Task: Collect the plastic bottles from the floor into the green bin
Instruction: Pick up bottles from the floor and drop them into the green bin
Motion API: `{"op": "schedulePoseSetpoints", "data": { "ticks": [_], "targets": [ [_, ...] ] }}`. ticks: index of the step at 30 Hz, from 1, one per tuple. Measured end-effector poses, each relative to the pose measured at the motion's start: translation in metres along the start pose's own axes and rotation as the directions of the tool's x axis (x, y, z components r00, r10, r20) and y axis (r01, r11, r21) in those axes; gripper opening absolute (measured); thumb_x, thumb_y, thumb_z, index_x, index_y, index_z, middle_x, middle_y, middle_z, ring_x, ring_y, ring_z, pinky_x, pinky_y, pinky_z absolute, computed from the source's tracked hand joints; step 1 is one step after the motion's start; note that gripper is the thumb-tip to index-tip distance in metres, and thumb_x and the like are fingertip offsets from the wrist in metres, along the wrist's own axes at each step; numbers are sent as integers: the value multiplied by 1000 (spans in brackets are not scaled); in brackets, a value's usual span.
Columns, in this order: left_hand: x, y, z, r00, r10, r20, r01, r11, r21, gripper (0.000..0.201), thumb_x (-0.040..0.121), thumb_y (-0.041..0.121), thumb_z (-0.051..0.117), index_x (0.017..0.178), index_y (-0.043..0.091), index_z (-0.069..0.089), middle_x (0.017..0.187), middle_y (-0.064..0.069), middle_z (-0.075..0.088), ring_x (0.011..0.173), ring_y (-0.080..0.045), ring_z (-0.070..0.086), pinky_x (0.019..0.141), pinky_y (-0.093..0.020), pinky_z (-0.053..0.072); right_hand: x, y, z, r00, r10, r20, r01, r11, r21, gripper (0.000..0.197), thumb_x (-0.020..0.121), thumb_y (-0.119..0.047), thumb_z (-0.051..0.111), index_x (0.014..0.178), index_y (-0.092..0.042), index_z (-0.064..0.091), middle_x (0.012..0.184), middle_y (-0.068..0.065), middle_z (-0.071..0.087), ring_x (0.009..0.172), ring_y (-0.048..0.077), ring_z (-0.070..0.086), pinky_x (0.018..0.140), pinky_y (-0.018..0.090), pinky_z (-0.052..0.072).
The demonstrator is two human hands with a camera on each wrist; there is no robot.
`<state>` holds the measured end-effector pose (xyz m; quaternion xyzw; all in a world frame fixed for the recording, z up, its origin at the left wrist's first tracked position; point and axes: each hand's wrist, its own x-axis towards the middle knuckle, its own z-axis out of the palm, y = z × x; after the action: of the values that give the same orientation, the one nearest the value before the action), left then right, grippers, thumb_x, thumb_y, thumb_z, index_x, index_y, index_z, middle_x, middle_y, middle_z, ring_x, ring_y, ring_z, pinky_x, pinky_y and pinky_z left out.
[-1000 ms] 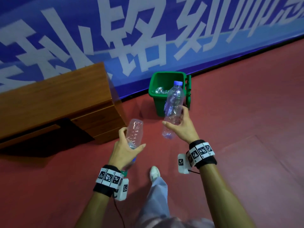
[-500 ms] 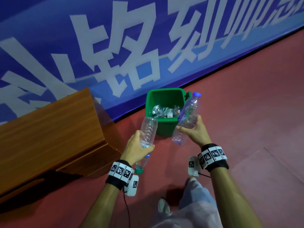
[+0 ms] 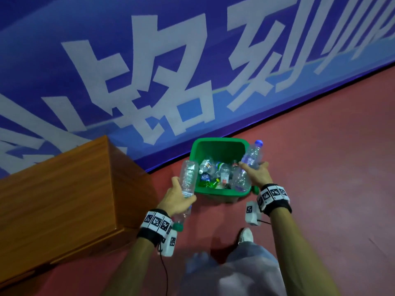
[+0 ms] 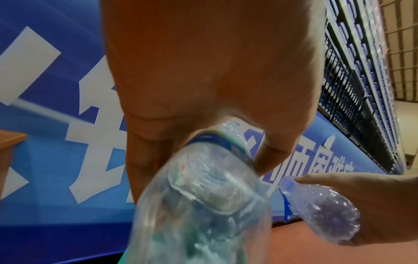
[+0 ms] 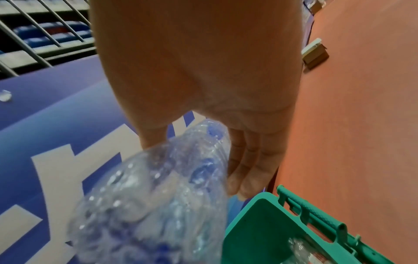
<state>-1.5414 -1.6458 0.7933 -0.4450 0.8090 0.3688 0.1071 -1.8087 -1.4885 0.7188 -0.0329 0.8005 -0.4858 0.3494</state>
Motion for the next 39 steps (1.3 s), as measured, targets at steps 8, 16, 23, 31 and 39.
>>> {"op": "schedulePoseSetpoints", "data": {
  "ticks": [8,16,23,31,39],
  "targets": [
    [94,19,7,998,-44,50,45,999,-6,61,72,44,75,119,30,39,117,-2,62,103,-23,62,85,-33,49,66,8,9,985,164,46,-156,977,-147,77,82,-43,81,130,-5,35,128,16,58,112,34,62,98,49,52],
    [235,35,37,971,84,224,-136,964,229,82,75,43,75,146,39,33,126,-2,65,108,-29,66,84,-31,51,97,6,9,973,233,0,-219,915,-338,61,88,-42,75,129,-4,50,120,17,64,103,29,62,86,34,47],
    [338,30,92,849,131,512,-419,757,502,90,84,32,75,156,23,21,146,-12,46,126,-35,55,97,-46,51,127,24,31,943,309,-121,-330,909,-256,72,86,-57,70,139,-13,52,125,12,67,108,30,67,90,48,57],
    [405,-21,129,646,254,720,-679,623,389,88,83,18,78,155,23,28,156,0,38,134,-29,49,108,-43,45,204,51,91,922,378,-76,-384,881,-277,106,62,-93,56,135,-16,56,122,10,70,98,28,72,84,42,60],
    [417,-37,107,858,267,438,-431,838,334,71,95,12,58,158,25,27,165,6,22,147,-20,34,123,-37,27,310,31,128,933,346,-97,-342,770,-539,73,95,-55,56,153,-14,36,149,20,46,133,40,50,108,46,44]
  ]
}}
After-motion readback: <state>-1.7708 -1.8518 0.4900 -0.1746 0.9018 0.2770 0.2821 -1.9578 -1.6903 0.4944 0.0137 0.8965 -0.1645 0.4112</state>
